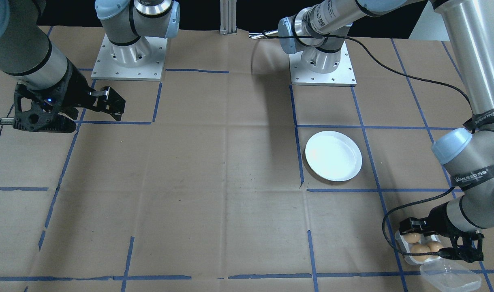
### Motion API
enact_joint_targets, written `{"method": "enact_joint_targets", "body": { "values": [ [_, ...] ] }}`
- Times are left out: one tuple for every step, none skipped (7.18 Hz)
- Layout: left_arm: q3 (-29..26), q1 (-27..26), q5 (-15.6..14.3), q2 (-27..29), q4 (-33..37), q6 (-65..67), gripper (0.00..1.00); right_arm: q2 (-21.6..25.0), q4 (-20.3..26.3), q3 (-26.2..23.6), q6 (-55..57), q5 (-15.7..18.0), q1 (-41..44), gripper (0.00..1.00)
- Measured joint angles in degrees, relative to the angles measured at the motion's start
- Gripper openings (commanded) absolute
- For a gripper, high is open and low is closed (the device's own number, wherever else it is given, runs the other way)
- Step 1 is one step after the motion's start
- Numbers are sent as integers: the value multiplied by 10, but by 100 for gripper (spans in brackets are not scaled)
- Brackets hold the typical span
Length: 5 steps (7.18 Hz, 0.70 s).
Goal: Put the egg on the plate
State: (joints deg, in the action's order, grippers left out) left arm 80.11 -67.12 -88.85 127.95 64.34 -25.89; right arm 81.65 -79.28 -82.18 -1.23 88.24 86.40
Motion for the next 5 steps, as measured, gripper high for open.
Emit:
{"method": "enact_joint_targets", "body": {
  "values": [
    [-1, 0, -1, 1, 0, 1, 46, 0, 0, 0, 0, 0, 0, 100],
    [-2, 0, -1, 1, 0, 1, 38, 0, 0, 0, 0, 0, 0, 100],
    [-3, -1, -1, 1, 0, 1, 32, 0, 0, 0, 0, 0, 0, 100],
    [-3, -1, -1, 0, 0, 1, 32, -1, 0, 0, 0, 0, 0, 100],
    [-3, -2, -2, -4, 1, 1, 32, -1, 0, 0, 0, 0, 0, 100]
  ]
}}
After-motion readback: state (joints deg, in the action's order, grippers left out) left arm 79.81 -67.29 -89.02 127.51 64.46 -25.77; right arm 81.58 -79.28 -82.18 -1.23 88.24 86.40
